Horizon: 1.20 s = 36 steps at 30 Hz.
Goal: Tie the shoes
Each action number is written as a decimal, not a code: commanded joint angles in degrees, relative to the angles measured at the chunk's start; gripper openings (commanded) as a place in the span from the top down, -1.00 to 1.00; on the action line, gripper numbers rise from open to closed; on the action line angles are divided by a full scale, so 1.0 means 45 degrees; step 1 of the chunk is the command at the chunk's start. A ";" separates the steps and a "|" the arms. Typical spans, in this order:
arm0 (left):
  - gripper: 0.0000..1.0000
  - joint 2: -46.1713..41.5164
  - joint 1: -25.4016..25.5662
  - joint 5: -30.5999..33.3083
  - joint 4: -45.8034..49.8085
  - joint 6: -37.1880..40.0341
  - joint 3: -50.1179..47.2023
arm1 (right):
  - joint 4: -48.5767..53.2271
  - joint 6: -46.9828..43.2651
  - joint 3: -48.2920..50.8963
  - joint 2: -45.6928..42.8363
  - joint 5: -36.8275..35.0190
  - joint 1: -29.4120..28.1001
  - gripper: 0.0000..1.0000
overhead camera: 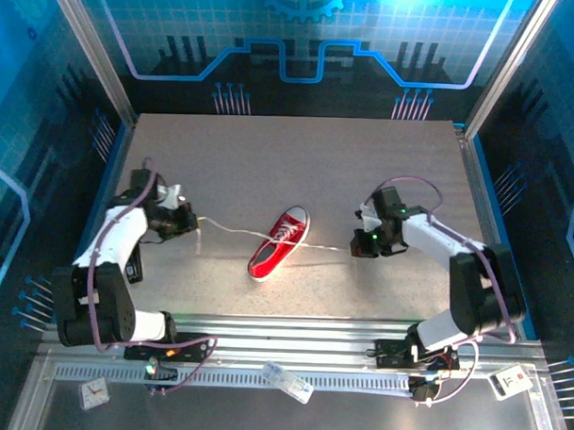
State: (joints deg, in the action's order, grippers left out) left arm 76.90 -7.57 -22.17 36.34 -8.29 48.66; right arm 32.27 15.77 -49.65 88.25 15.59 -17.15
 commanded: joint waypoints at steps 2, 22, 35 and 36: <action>1.00 0.0036 0.2137 0.0264 -0.1897 -0.2606 -0.1043 | -0.0668 0.0774 -0.1759 0.1531 0.0204 -0.1501 1.00; 1.00 0.4906 0.7640 -0.0781 -0.8204 -0.5500 -0.0355 | -0.1775 0.0650 -0.6049 0.6382 0.1505 -0.2597 1.00; 1.00 0.4208 0.4885 -0.0188 -0.5849 -0.3377 0.0827 | -0.1199 -0.0244 -0.4928 0.4333 -0.0207 -0.0727 1.00; 1.00 0.3953 0.4587 -0.0118 -0.5532 -0.3151 0.0836 | -0.1107 -0.0381 -0.4886 0.4141 -0.0348 -0.0488 1.00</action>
State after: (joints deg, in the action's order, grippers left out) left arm 98.83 15.90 -23.79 6.22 -27.53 50.41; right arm 25.54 16.51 -72.64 111.53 16.69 -22.94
